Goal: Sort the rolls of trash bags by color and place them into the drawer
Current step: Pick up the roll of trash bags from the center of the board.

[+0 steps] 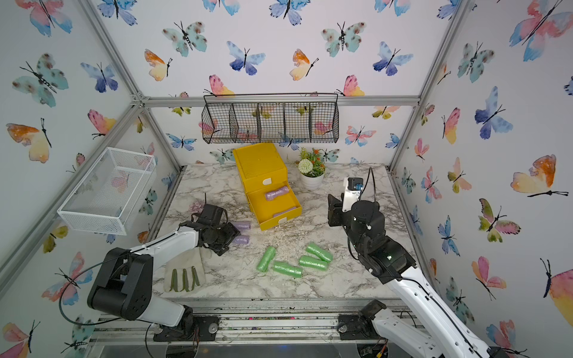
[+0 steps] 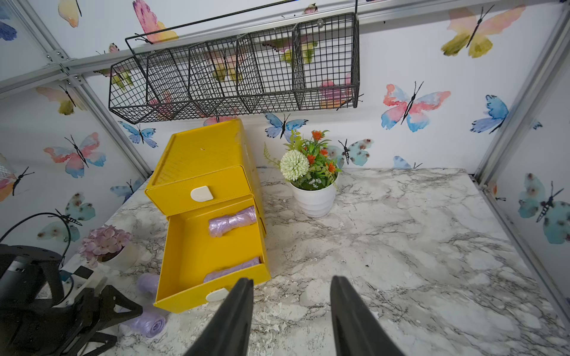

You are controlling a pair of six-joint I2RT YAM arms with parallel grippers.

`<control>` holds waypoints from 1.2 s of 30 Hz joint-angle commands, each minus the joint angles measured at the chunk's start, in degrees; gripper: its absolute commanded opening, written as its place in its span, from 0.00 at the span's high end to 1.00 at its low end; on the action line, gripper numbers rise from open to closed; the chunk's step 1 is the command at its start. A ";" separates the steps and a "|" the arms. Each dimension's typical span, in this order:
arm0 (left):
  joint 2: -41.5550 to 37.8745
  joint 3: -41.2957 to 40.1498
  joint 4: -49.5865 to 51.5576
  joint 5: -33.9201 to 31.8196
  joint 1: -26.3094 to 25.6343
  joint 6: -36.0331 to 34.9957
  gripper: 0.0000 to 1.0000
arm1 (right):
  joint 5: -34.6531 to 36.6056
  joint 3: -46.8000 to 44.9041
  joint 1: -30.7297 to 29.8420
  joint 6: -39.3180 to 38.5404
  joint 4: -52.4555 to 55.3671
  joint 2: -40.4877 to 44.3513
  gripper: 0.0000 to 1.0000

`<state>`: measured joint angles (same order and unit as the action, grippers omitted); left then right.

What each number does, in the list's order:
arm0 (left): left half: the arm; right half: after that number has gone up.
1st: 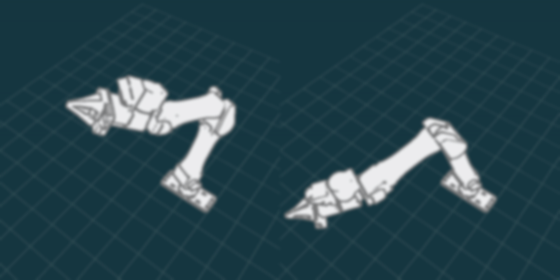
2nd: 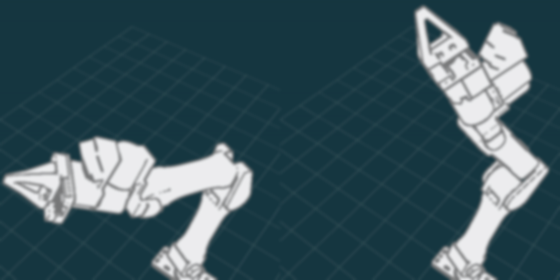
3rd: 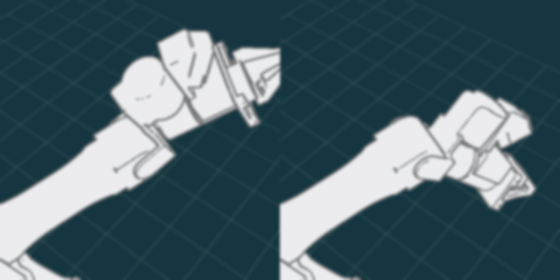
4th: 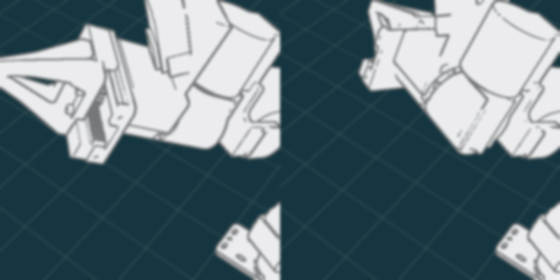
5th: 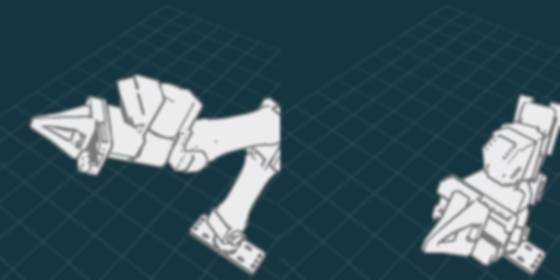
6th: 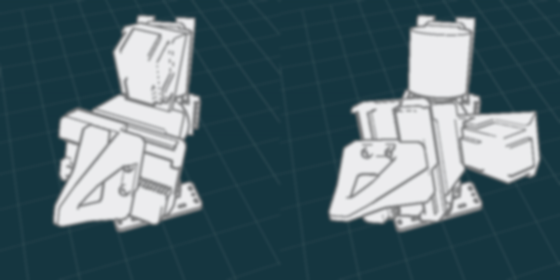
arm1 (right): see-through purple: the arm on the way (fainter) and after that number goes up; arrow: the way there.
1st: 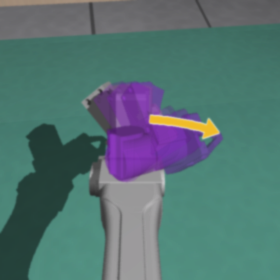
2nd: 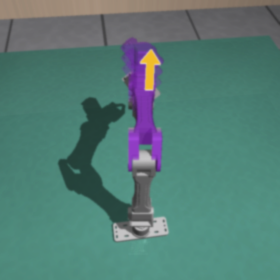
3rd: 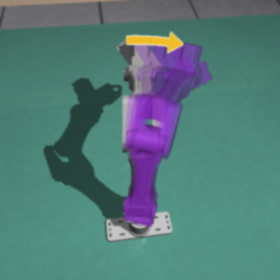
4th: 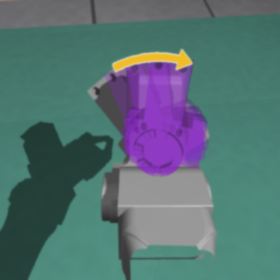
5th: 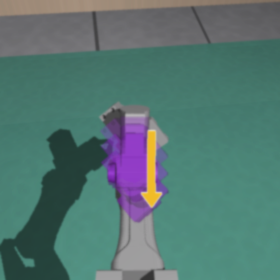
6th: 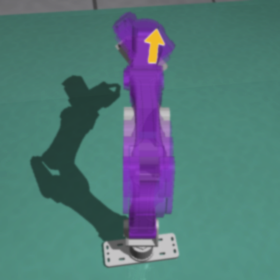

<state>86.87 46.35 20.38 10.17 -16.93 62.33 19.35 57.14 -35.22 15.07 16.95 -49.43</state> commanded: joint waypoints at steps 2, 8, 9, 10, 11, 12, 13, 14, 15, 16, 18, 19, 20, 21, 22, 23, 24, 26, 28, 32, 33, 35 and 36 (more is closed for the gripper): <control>1.71 1.50 -0.82 -1.98 0.23 0.78 0.28 | 0.34 -0.51 0.24 -1.01 -1.74 -0.47 0.54; 2.14 2.32 -0.77 -4.11 0.23 0.60 0.33 | -0.32 0.07 0.20 -1.14 -2.18 -1.44 0.54; 2.32 2.34 -1.01 -4.10 0.23 0.60 0.34 | -0.54 0.43 0.24 -1.18 -2.27 -1.78 0.54; 2.63 2.47 -1.13 -4.04 0.23 0.52 0.34 | -0.84 0.62 0.23 -1.18 -2.36 -2.06 0.54; 2.97 2.58 -1.22 -3.82 0.23 0.39 0.34 | -0.96 0.78 0.24 -1.18 -2.34 -2.36 0.54; 3.27 2.68 -1.46 -3.34 0.23 0.25 0.34 | -1.06 0.99 0.24 -1.18 -2.44 -2.57 0.54; 3.54 2.61 -1.63 -2.79 0.23 0.28 0.34 | -1.16 1.04 0.23 -1.18 -2.53 -2.77 0.54; 3.72 2.53 -1.86 -2.58 0.23 0.34 0.34 | -1.20 1.06 0.24 -1.10 -2.54 -2.91 0.54; 3.78 2.44 -2.00 -2.45 0.25 0.34 0.34 | -1.29 1.09 0.22 -1.09 -2.57 -3.03 0.54; 3.75 2.43 -2.16 -2.44 0.23 0.34 0.34 | -1.34 1.05 0.21 -1.10 -2.60 -3.04 0.54; 3.74 2.43 -2.30 -2.61 0.23 0.34 0.34 | -1.34 0.95 0.24 -1.09 -2.58 -3.04 0.54; 3.81 2.50 -2.28 -2.70 0.23 0.26 0.34 | -1.26 0.81 0.24 -1.09 -2.71 -3.04 0.54; 3.99 2.59 -2.28 -2.70 0.23 0.25 0.34 | -1.25 0.75 0.24 -1.10 -2.79 -3.00 0.54; 4.14 2.61 -2.33 -2.63 0.23 0.17 0.34 | -1.25 0.57 0.24 -1.05 -2.88 -3.02 0.54; 4.34 2.61 -2.43 -2.55 0.23 0.17 0.34 | -1.25 0.54 0.20 -1.01 -2.89 -3.04 0.54; 4.45 2.52 -2.56 -2.46 0.19 0.17 0.34 | -1.33 0.51 0.24 -0.93 -2.90 -3.12 0.54; 4.66 2.36 -2.67 -2.37 0.14 0.12 0.34 | -1.34 0.35 0.24 -0.94 -3.04 -3.17 0.54; 4.74 2.04 -2.85 -2.26 0.14 -0.09 0.35 | -1.42 0.29 0.24 -0.91 -3.06 -3.35 0.54; 4.66 1.58 -3.22 -2.26 0.14 -0.19 0.37 | -1.51 0.24 0.24 -0.85 -3.05 -3.47 0.54; 5.21 0.09 -4.78 -0.97 0.14 -0.36 0.42 | -1.51 0.12 0.24 -0.83 -3.06 -3.57 0.54; 5.39 -0.26 -5.05 -0.71 0.14 -0.49 0.43 | -1.60 0.20 0.24 -0.75 -3.06 -3.63 0.54; 5.39 -1.01 -5.67 -0.38 0.14 -0.56 0.46 | -1.91 0.25 0.24 -0.59 -3.06 -3.74 0.54; 5.32 -1.33 -5.95 -0.20 0.14 -0.58 0.46 | -2.03 0.31 0.24 -0.49 -3.06 -3.91 0.54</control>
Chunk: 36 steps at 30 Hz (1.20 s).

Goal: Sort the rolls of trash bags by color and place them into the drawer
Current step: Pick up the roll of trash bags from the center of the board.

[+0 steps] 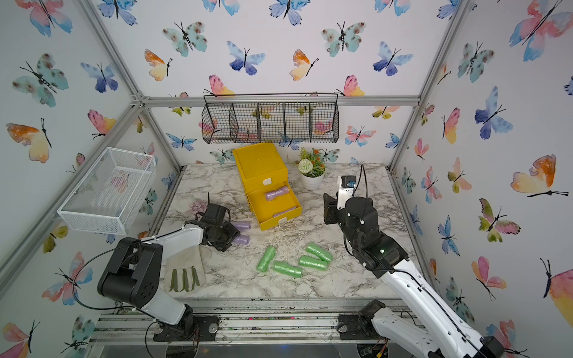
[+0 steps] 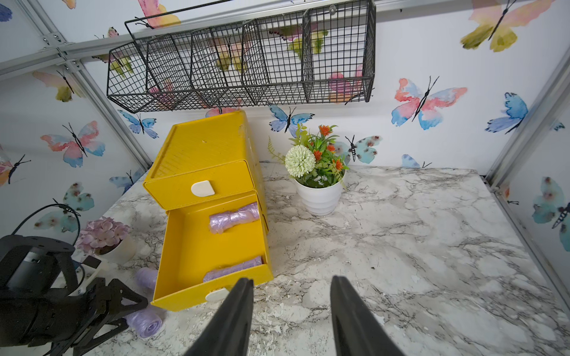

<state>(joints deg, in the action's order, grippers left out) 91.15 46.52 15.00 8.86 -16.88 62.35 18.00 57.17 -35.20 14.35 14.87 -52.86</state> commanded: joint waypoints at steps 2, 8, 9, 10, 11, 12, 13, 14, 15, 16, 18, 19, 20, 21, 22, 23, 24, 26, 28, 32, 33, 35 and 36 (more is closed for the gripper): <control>0.96 -1.74 -0.78 1.50 0.10 -0.86 0.48 | -0.77 0.29 0.22 0.41 -0.99 -0.57 0.54; -0.59 -1.92 -0.04 1.34 0.07 -1.86 0.52 | -0.95 0.12 0.22 0.82 -0.98 -0.58 0.54; -1.00 -2.03 0.09 1.18 0.10 -2.03 0.55 | -1.03 0.07 0.22 0.94 -0.99 -0.58 0.54; -1.43 -2.09 0.19 1.16 0.10 -2.14 0.56 | -1.04 0.12 0.21 0.94 -0.99 -0.58 0.54; -1.89 -2.09 0.41 0.99 0.10 -2.31 0.57 | -1.12 0.12 0.22 1.05 -0.99 -0.49 0.54; -2.28 -2.14 0.71 0.85 0.10 -2.47 0.58 | -1.12 0.12 0.22 1.03 -1.00 -0.49 0.54; -2.68 -2.18 0.89 0.68 0.10 -2.58 0.58 | -1.20 -0.03 0.22 1.12 -1.07 -0.49 0.54; -3.20 -2.22 1.19 0.50 0.10 -2.77 0.58 | -1.28 0.00 0.21 1.16 -1.05 -0.49 0.55; -3.71 -2.20 1.47 0.30 0.10 -3.00 0.60 | -1.37 0.04 0.22 1.21 -1.07 -0.49 0.55; -4.07 -2.23 1.68 0.23 0.10 -3.23 0.61 | -1.38 0.06 0.22 1.30 -1.07 -0.49 0.55; -5.06 -2.23 2.23 0.06 0.10 -3.76 0.64 | -1.56 0.03 0.15 1.38 -1.00 -0.30 0.55; -5.55 -2.23 2.44 0.01 0.10 -4.04 0.64 | -1.56 0.05 0.19 1.48 -0.98 -0.25 0.55; -6.08 -2.23 2.69 -0.06 0.10 -4.44 0.64 | -1.56 -0.02 0.22 1.49 -0.94 -0.18 0.55; -6.61 -2.23 3.06 -0.14 0.10 -4.75 0.65 | -1.61 -0.07 0.22 1.56 -0.93 -0.07 0.55; -7.07 -2.27 3.30 -0.23 0.10 -5.07 0.65 | -1.64 -0.08 0.21 1.56 -0.89 0.02 0.55; -7.54 -2.36 3.39 -0.33 0.10 -5.46 0.67 | -1.60 -0.13 0.22 1.64 -0.84 0.13 0.55; -7.99 -2.55 3.56 -0.50 0.10 -5.93 0.69 | -1.56 -0.17 0.21 1.65 -0.81 0.29 0.55; -8.48 -2.76 3.98 -0.30 0.19 -6.46 0.72 | -1.56 -0.21 0.22 1.74 -0.73 0.48 0.55; -9.00 -2.69 4.63 0.16 0.19 -7.21 0.74 | -1.64 -0.26 0.22 1.89 -0.65 0.74 0.55; -12.93 -0.89 8.73 -0.26 0.19 -10.04 0.76 | -1.60 -0.31 0.20 1.91 -0.46 1.09 0.55; -14.54 0.49 10.84 -0.92 0.19 -11.30 0.76 | -1.52 -0.38 0.22 1.91 -0.46 1.18 0.55; -17.53 3.82 15.80 -3.13 0.19 -13.98 0.76 | -1.55 -0.38 0.22 1.91 -0.37 1.27 0.55; -19.14 6.00 18.37 -4.40 0.19 -15.45 0.76 | -1.56 -0.53 0.22 1.91 -0.37 1.34 0.55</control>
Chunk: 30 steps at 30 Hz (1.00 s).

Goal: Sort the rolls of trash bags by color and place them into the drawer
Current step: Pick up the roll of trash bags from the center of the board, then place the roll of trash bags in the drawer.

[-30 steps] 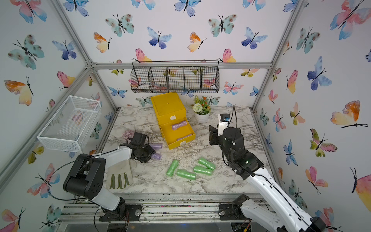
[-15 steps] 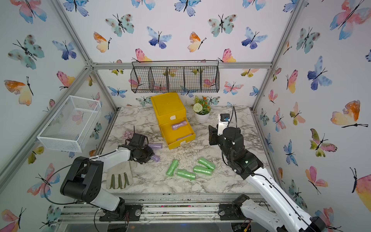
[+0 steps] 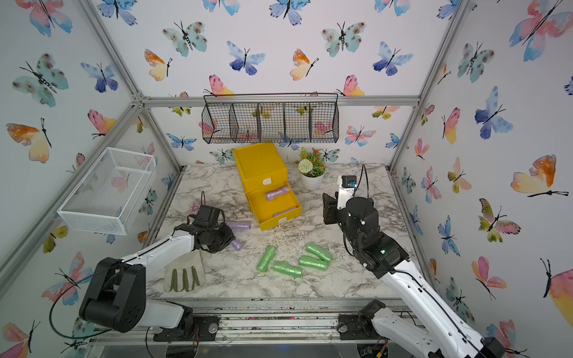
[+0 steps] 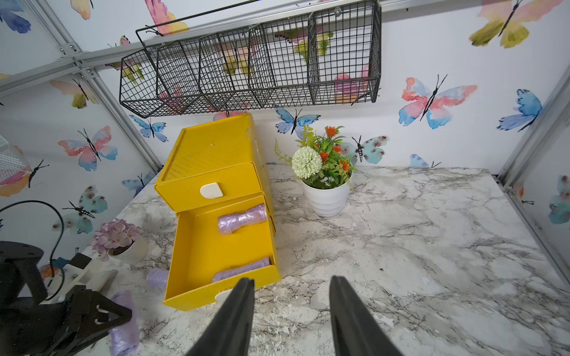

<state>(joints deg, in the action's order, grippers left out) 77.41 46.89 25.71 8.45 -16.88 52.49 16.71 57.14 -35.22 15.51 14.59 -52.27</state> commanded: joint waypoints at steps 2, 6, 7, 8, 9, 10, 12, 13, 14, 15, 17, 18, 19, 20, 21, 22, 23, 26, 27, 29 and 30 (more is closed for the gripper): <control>-8.21 9.81 11.29 -5.86 0.20 -8.53 0.76 | -0.43 -0.78 0.24 0.88 -0.27 0.64 0.55; -13.78 16.90 12.59 -4.54 -0.24 -16.94 0.81 | -1.05 -0.91 0.24 1.60 -0.53 0.33 0.55; -14.92 18.08 12.02 -4.17 -0.53 -18.56 0.83 | -1.21 -0.92 0.24 1.76 -0.53 0.33 0.55; -16.02 19.45 11.34 -3.95 -0.84 -20.22 0.86 | -1.44 -0.91 0.24 1.89 -0.53 0.33 0.56; -16.69 20.93 10.52 -2.84 -1.03 -22.12 0.92 | -1.58 -0.90 0.24 2.05 -0.53 0.37 0.56; -16.85 22.24 10.10 -1.62 -1.19 -23.70 0.95 | -1.67 -0.95 0.21 2.14 -0.53 0.41 0.56; -15.76 26.36 10.05 0.81 -2.09 -27.31 0.98 | -1.76 -0.81 0.24 2.32 -0.44 0.80 0.56; -14.88 28.28 10.17 1.63 -2.88 -29.03 0.99 | -1.76 -0.85 0.24 2.33 -0.41 0.98 0.56; -13.73 30.35 10.16 2.15 -4.18 -30.87 0.99 | -1.77 -0.86 0.24 2.42 -0.43 1.15 0.56; -12.50 32.06 10.07 2.48 -5.61 -32.64 0.99 | -1.77 -0.79 0.24 2.42 -0.30 1.29 0.56; -9.33 36.74 10.69 2.28 -8.76 -37.06 1.00 | -1.77 -0.48 0.22 2.42 -0.13 1.55 0.56; -7.96 38.58 10.87 2.04 -10.18 -38.93 1.00 | -1.65 -0.19 0.20 2.42 0.12 1.56 0.56; -6.58 40.56 10.78 1.65 -11.49 -41.40 1.00 | -1.60 0.12 0.20 2.42 0.58 1.56 0.56; -5.23 41.98 10.44 1.13 -12.78 -43.87 1.00 | -1.39 0.39 0.24 2.42 1.00 1.65 0.56; -4.11 43.23 10.32 1.27 -13.31 -45.85 1.00 | -1.33 0.53 0.23 2.42 1.29 1.81 0.56; -2.59 44.56 10.32 2.54 -13.44 -48.15 1.00 | -1.16 0.64 0.24 2.44 1.51 2.10 0.56; -0.98 45.83 10.41 3.79 -13.45 -50.30 1.00 | -1.16 0.53 0.18 2.50 1.49 2.45 0.56; 4.52 50.24 12.42 6.49 -13.65 -56.51 1.00 | -0.78 0.25 0.24 2.47 1.41 3.52 0.57; 6.38 51.89 13.57 6.86 -13.70 -58.32 1.00 | -0.56 0.28 0.23 2.39 1.50 3.78 0.57; 10.75 55.84 16.23 6.29 -13.96 -61.92 1.00 | -0.12 0.38 0.24 2.16 2.00 4.24 0.57; 12.73 57.81 17.49 6.06 -14.05 -63.37 1.00 | 0.12 0.47 0.24 2.01 2.25 4.36 0.57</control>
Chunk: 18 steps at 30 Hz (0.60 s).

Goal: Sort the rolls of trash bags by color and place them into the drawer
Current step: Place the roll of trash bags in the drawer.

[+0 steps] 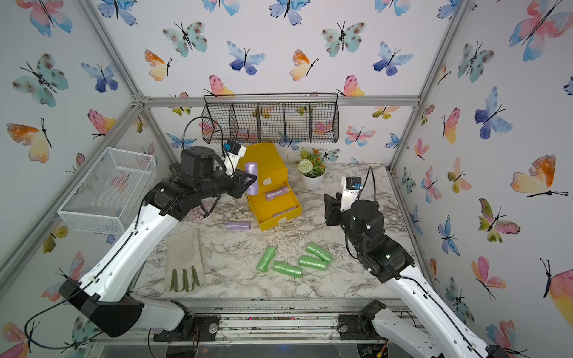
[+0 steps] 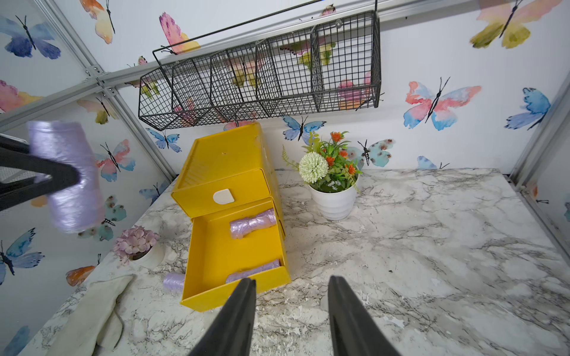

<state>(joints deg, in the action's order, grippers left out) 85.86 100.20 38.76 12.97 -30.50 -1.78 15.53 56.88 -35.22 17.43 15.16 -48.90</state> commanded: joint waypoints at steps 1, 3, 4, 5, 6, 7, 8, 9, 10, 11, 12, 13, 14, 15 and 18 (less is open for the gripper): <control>6.56 6.69 5.87 1.58 -0.52 -10.63 1.00 | 1.48 0.79 0.24 -0.10 2.03 1.16 0.56; 10.92 11.57 8.73 1.90 -0.78 -13.25 1.00 | 1.92 0.92 0.20 -0.44 2.63 1.27 0.57; 13.23 13.97 10.16 1.96 -1.04 -14.33 1.00 | 2.12 0.95 0.24 -0.60 3.00 1.27 0.57; 15.50 16.19 11.44 1.67 -1.42 -15.44 1.00 | 2.29 0.94 0.20 -0.77 3.37 1.32 0.57; 17.35 17.91 12.48 1.28 -1.78 -16.50 1.00 | 2.51 0.95 0.21 -0.90 3.68 1.36 0.57; 19.40 19.58 13.53 0.58 -2.29 -17.81 1.00 | 2.73 0.97 0.24 -1.04 3.97 1.36 0.57; 21.36 21.08 14.57 -0.57 -2.90 -19.04 1.00 | 3.00 0.94 0.24 -1.21 4.17 1.44 0.57; 22.82 22.02 15.17 -1.48 -3.36 -20.06 1.00 | 3.22 0.92 0.20 -1.34 4.39 1.53 0.57; 24.34 22.75 15.52 -2.31 -3.83 -21.04 1.00 | 3.48 0.86 0.24 -1.48 4.51 1.62 0.57; 25.57 23.11 15.49 -2.81 -4.11 -21.66 1.00 | 3.69 0.84 0.20 -1.65 4.66 1.70 0.57; 26.38 23.20 15.55 -3.23 -4.42 -22.13 1.00 | 3.78 0.79 0.24 -1.83 4.78 1.79 0.56; 27.39 23.25 15.41 -3.60 -4.68 -22.57 1.00 | 3.89 0.82 0.24 -1.96 4.84 1.80 0.57; 28.03 23.27 15.39 -3.74 -4.89 -22.97 1.00 | 4.04 0.93 0.22 -2.13 4.95 1.80 0.57; 28.13 23.19 15.26 -3.83 -5.13 -23.32 1.00 | 4.14 1.03 0.24 -2.29 5.10 1.72 0.56; 31.45 23.47 14.84 -4.65 -5.36 -23.44 1.00 | 4.54 1.86 0.24 -2.87 5.83 1.12 0.57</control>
<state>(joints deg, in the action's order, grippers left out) 115.70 122.28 52.27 10.13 -35.59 -22.96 18.46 56.95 -35.22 15.73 19.27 -47.88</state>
